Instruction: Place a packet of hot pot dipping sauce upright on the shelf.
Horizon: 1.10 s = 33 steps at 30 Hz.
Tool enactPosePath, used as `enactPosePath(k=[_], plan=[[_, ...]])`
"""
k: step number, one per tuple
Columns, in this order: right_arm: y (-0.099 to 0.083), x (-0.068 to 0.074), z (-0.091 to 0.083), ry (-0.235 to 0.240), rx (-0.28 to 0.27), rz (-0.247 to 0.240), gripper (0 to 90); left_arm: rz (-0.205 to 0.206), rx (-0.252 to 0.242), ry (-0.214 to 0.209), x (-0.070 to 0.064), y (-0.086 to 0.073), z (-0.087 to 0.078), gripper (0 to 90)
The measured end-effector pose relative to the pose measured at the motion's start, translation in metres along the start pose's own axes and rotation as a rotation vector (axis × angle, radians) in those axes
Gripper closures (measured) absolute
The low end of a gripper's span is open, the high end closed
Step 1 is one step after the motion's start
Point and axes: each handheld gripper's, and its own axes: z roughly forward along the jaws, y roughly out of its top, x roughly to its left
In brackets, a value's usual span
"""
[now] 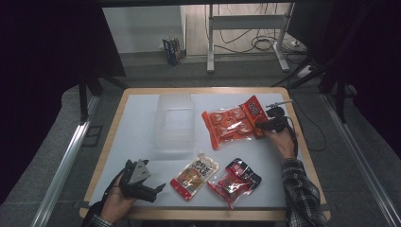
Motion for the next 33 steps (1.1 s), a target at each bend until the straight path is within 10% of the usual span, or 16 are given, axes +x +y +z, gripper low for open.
enactPosePath(k=[21, 33], plan=[[0.024, 0.003, 0.023, -0.025, 0.053, -0.012, 87.6, -0.002, 0.001, 0.000, 0.000, -0.001, 0.001, 0.0], [0.037, 0.011, -0.005, -0.049, -0.002, -0.007, 88.1, 0.004, 0.005, 0.007, 0.001, 0.000, 0.000, 0.0]])
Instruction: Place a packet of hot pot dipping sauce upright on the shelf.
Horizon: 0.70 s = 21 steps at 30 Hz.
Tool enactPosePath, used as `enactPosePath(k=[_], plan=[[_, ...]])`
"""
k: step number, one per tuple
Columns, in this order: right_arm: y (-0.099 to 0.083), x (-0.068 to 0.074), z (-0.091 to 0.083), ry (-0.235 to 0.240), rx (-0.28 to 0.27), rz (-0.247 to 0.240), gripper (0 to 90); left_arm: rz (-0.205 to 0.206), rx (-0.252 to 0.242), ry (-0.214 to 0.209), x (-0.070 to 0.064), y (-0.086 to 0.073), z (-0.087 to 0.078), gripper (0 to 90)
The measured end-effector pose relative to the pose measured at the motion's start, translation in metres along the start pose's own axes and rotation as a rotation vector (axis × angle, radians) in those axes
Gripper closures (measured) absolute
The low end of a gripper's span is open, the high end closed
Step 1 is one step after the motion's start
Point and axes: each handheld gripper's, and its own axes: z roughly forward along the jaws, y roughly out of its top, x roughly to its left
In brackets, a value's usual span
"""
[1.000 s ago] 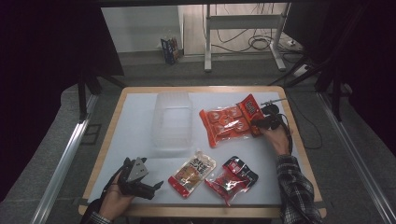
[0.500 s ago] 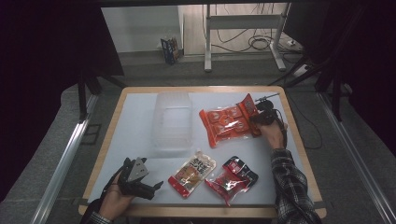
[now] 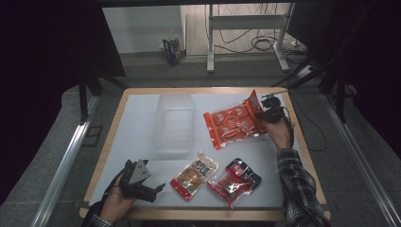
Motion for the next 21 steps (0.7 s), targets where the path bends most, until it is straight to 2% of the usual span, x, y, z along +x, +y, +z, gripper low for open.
enactPosePath(k=[10, 16, 21], plan=[[0.022, 0.019, -0.035, 0.013, -0.066, -0.044, 88.1, -0.005, -0.005, 0.006, 0.001, 0.000, -0.001, 0.0], [0.035, 0.030, -0.056, 0.053, -0.111, -0.067, 88.1, -0.021, -0.013, 0.007, 0.001, 0.000, -0.002, 0.0], [0.047, 0.046, -0.071, 0.084, -0.142, -0.093, 88.0, -0.023, -0.012, 0.004, 0.001, 0.000, -0.001, 0.0]])
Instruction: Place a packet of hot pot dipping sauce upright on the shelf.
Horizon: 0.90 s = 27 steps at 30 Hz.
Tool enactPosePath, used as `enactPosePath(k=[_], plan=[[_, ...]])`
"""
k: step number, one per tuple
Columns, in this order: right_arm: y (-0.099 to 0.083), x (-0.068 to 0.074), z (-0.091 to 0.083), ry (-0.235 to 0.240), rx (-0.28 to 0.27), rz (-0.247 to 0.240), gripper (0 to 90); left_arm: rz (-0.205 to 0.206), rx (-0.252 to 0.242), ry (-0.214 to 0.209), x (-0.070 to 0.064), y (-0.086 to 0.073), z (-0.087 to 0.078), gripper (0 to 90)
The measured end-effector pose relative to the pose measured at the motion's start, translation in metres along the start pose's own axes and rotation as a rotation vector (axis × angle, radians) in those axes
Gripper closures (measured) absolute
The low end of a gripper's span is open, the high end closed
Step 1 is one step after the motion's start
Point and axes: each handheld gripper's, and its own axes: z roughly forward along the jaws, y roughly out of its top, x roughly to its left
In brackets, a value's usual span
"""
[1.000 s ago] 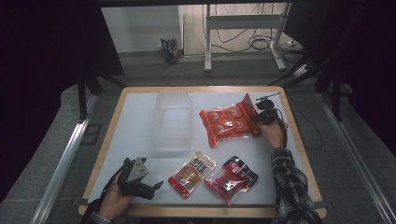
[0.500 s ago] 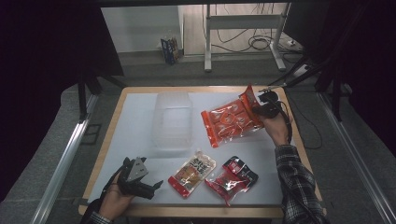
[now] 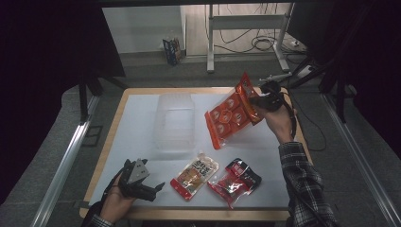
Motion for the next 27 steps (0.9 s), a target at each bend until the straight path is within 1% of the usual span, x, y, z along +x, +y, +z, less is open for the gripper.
enactPosePath(k=[6, 8, 11, 15, 18, 22, 25, 26, 27], plan=[[0.019, 0.021, -0.008, 0.049, -0.019, -0.019, 88.0, -0.007, -0.002, -0.002, -0.001, 0.000, 0.000, 0.0], [0.024, 0.028, -0.009, 0.046, -0.023, -0.035, 88.0, -0.002, 0.001, -0.002, 0.000, 0.000, -0.001, 0.0], [0.030, 0.038, -0.010, 0.054, -0.034, -0.054, 88.1, -0.002, 0.001, -0.002, 0.000, 0.000, -0.001, 0.0], [0.038, 0.050, -0.011, 0.075, -0.042, -0.074, 88.2, 0.000, 0.004, -0.003, 0.000, 0.000, -0.001, 0.0], [0.044, 0.061, -0.013, 0.099, -0.050, -0.091, 88.2, 0.003, 0.003, -0.003, 0.000, 0.000, -0.001, 0.0], [0.052, 0.074, -0.016, 0.122, -0.063, -0.104, 88.2, 0.003, 0.000, -0.003, 0.000, 0.000, -0.001, 0.0], [0.058, 0.083, -0.016, 0.126, -0.062, -0.127, 88.2, 0.008, -0.001, -0.001, 0.000, 0.000, -0.001, 0.0], [0.059, 0.086, -0.016, 0.119, -0.061, -0.138, 88.2, 0.003, -0.005, -0.002, 0.000, 0.000, -0.001, 0.0], [0.060, 0.087, -0.017, 0.114, -0.058, -0.143, 88.2, 0.008, -0.002, -0.002, 0.000, 0.000, -0.001, 0.0]])
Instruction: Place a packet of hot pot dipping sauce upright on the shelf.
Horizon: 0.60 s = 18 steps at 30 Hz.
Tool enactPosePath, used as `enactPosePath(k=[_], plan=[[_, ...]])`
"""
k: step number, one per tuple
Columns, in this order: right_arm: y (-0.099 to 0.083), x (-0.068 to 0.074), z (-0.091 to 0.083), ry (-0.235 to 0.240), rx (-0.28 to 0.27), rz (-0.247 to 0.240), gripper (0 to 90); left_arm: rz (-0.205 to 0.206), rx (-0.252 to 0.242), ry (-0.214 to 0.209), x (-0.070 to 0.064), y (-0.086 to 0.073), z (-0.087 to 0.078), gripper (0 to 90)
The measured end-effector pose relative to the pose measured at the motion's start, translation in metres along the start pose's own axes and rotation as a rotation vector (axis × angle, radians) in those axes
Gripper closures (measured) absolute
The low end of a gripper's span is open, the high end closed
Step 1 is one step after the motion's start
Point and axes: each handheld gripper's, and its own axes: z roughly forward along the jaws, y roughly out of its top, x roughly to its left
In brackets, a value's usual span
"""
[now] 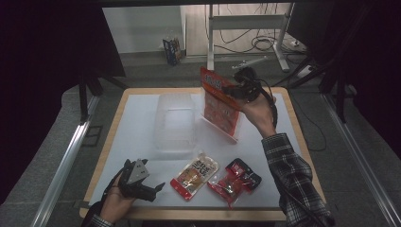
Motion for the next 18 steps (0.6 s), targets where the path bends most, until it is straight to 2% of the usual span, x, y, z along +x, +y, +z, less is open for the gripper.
enactPosePath(k=[2, 10, 18], plan=[[0.003, 0.001, 0.000, -0.007, -0.003, -0.003, 88.2, 0.001, 0.001, -0.001, 0.000, 0.000, 0.000, 0.0], [0.015, -0.003, -0.003, 0.007, -0.037, 0.038, 88.2, 0.001, 0.000, 0.000, 0.000, 0.000, 0.000, 0.0], [0.034, 0.008, -0.008, 0.046, -0.067, 0.034, 88.2, -0.009, -0.007, -0.006, 0.000, 0.000, -0.001, 0.0]])
